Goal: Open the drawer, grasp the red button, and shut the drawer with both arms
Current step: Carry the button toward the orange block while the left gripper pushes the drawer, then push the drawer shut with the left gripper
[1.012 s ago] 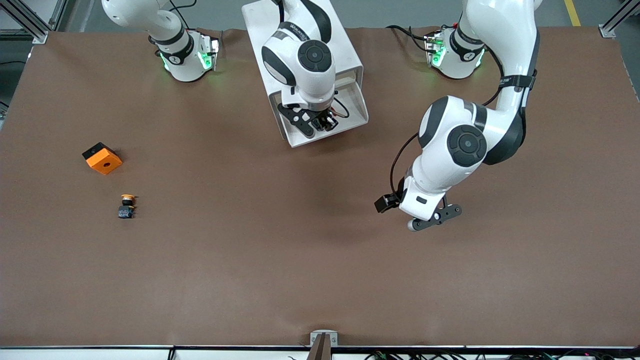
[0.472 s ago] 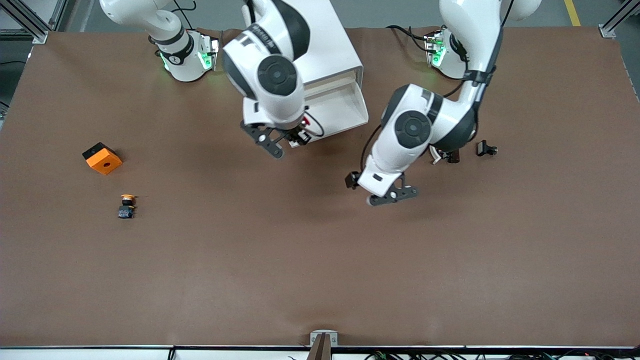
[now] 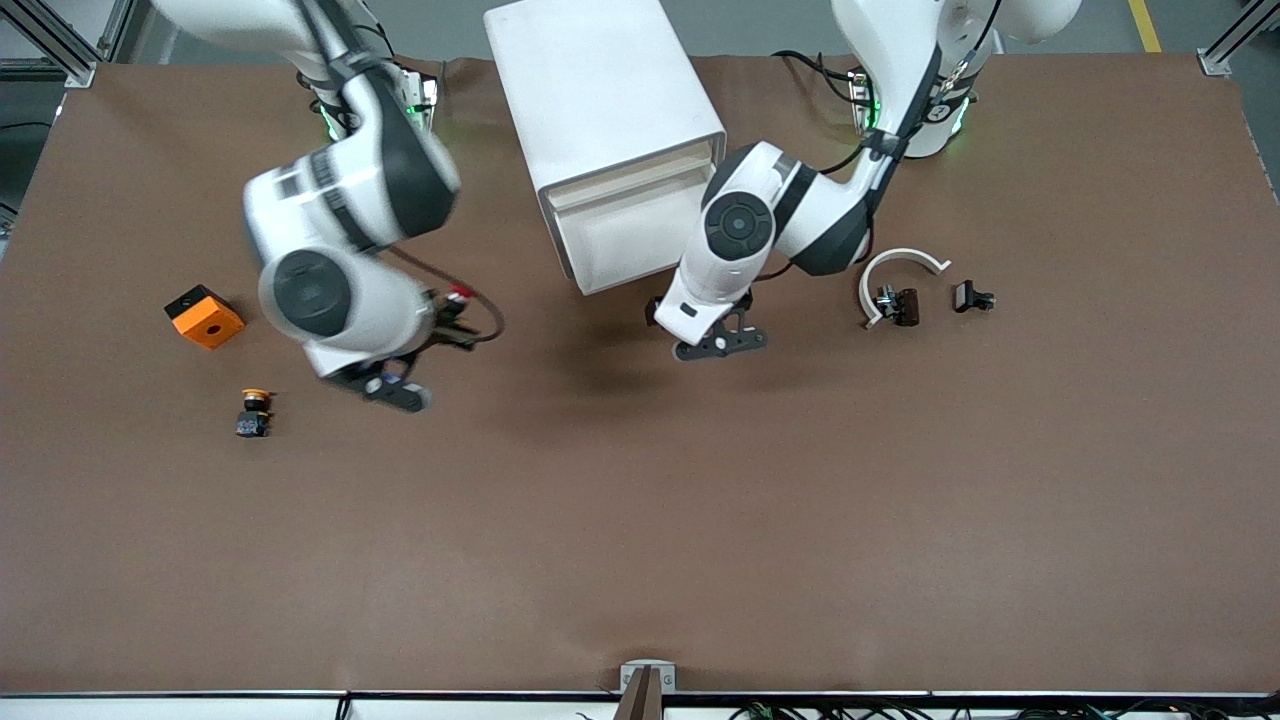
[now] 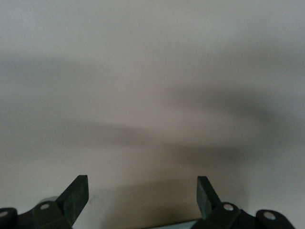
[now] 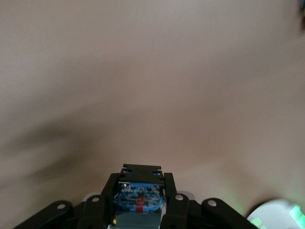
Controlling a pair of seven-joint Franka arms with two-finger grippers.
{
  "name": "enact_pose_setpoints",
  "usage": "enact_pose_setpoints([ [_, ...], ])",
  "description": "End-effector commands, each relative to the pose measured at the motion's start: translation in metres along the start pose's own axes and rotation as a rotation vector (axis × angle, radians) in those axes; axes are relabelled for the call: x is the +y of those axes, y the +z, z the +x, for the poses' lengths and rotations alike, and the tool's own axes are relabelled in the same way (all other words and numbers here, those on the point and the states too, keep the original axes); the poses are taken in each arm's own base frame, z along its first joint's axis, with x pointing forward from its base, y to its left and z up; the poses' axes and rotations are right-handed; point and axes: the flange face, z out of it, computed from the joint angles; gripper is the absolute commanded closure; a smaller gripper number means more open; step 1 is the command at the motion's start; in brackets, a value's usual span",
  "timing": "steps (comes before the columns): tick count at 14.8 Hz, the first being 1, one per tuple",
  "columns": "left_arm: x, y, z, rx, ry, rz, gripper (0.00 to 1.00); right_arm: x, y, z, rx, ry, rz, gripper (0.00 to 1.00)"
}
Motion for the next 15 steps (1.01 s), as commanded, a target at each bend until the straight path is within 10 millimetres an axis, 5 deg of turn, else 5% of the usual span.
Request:
enact_pose_setpoints([
  [1, 0.003, -0.002, -0.036, -0.048, 0.018, 0.024, 0.00, 0.052, 0.013, 0.045, 0.047, -0.163, -0.031, 0.67],
  [7, 0.030, 0.008, -0.096, -0.118, 0.048, 0.057, 0.00, 0.148, 0.096, 0.140, 0.156, -0.373, -0.076, 0.67],
  [15, 0.036, 0.031, -0.137, -0.197, 0.074, 0.071, 0.00, 0.185, 0.163, 0.178, 0.159, -0.368, -0.079, 0.67],
])
